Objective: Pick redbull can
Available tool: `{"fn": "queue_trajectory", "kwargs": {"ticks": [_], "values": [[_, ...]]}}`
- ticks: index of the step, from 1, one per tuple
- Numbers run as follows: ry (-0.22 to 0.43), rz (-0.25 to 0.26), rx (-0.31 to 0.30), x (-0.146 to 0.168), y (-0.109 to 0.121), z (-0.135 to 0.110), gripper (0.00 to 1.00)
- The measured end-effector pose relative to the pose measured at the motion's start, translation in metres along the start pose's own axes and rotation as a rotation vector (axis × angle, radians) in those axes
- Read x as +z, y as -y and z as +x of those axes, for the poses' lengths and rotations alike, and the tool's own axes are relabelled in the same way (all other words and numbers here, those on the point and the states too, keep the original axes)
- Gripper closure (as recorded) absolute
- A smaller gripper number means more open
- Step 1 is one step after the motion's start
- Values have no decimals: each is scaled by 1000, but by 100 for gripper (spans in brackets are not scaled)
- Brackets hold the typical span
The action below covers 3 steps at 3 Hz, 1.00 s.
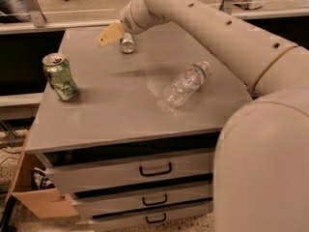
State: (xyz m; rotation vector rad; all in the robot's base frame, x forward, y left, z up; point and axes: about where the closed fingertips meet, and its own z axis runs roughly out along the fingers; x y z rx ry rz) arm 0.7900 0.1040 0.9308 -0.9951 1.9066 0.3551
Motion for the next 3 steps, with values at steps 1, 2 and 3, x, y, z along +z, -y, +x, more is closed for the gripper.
{"fn": "queue_trajectory", "kwargs": {"ticks": [1, 2, 3], "values": [[-18, 35, 84, 31, 14, 8, 0], [-49, 66, 142, 54, 24, 22, 0], [-79, 93, 172, 67, 32, 39, 0]]}}
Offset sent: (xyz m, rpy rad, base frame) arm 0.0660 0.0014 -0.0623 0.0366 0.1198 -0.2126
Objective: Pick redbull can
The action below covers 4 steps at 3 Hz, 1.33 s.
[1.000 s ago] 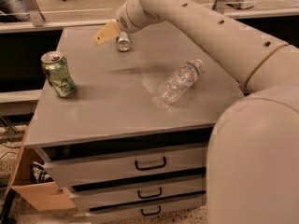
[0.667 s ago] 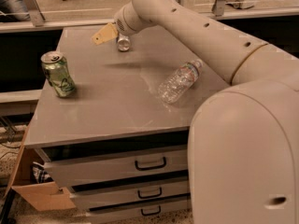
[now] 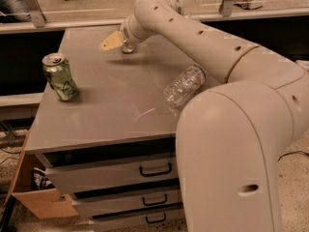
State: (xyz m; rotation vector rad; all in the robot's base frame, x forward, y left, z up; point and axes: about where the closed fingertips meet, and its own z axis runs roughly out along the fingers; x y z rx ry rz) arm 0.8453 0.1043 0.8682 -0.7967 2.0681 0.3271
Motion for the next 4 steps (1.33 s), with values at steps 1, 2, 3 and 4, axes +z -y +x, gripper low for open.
{"fn": "queue_trajectory", "kwargs": {"ticks": [1, 2, 3, 4], "values": [[-7, 44, 6, 3, 14, 10, 18], [-4, 77, 3, 1, 24, 18, 42], [39, 90, -40, -13, 22, 9, 72], [110, 68, -119, -36, 8, -11, 96]]}}
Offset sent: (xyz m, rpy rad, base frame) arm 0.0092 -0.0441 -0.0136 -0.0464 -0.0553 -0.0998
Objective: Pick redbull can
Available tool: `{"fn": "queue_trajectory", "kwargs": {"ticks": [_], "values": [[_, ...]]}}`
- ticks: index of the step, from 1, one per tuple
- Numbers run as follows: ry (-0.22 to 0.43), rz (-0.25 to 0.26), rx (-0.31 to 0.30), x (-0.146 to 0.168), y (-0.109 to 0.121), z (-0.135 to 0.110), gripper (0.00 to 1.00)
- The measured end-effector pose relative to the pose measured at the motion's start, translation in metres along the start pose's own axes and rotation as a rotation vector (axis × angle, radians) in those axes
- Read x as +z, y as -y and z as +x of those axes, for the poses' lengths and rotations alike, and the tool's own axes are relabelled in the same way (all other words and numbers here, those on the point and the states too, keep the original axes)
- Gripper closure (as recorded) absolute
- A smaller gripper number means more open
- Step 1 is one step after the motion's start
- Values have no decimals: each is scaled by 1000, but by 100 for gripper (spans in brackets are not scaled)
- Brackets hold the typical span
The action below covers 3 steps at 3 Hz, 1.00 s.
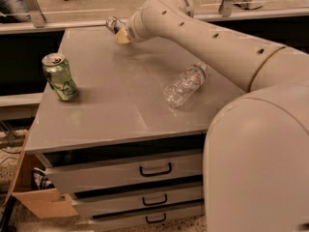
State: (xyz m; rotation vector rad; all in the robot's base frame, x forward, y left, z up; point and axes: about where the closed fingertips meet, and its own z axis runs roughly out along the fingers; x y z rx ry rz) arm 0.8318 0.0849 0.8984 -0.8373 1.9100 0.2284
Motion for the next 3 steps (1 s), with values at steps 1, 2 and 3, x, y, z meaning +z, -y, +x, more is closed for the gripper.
{"fn": "queue_trajectory", "kwargs": {"ticks": [1, 2, 3], "values": [[95, -41, -23, -35, -4, -16, 100], [164, -108, -14, -86, -5, -7, 100], [210, -107, -56, -115, 1, -6, 100]]}}
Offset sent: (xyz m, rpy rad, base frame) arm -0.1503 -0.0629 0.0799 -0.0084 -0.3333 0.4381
